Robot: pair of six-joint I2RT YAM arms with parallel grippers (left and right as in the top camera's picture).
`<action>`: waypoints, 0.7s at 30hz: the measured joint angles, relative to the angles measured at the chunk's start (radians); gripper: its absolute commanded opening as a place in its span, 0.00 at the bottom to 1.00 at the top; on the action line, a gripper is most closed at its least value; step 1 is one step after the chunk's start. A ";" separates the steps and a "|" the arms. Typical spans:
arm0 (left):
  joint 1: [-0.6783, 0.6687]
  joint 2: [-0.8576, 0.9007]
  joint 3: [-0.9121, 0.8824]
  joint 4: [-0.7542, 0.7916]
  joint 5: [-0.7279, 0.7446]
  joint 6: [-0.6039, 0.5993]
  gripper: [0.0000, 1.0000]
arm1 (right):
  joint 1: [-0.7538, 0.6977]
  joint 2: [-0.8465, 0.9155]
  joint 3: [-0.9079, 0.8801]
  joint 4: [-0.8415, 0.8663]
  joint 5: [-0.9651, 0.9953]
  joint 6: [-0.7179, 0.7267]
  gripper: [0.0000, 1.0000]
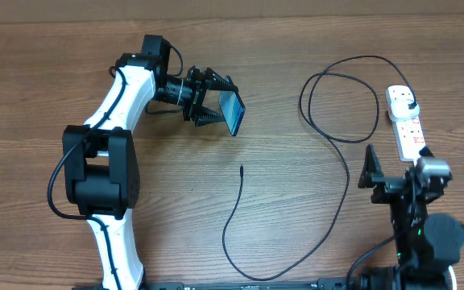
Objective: Plug charger to phone and switch on socket
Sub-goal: 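Move the right gripper left toward the phone held by left gripper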
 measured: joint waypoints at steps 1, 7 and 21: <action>0.000 0.000 0.000 0.000 0.000 0.000 0.04 | 0.000 0.045 0.032 -0.022 -0.008 0.011 1.00; 0.000 0.000 0.000 0.000 -0.001 0.000 0.04 | 0.000 0.289 0.212 -0.110 -0.068 0.124 1.00; 0.000 0.000 0.000 0.000 -0.026 -0.006 0.04 | 0.000 0.699 0.378 -0.033 -0.312 0.559 1.00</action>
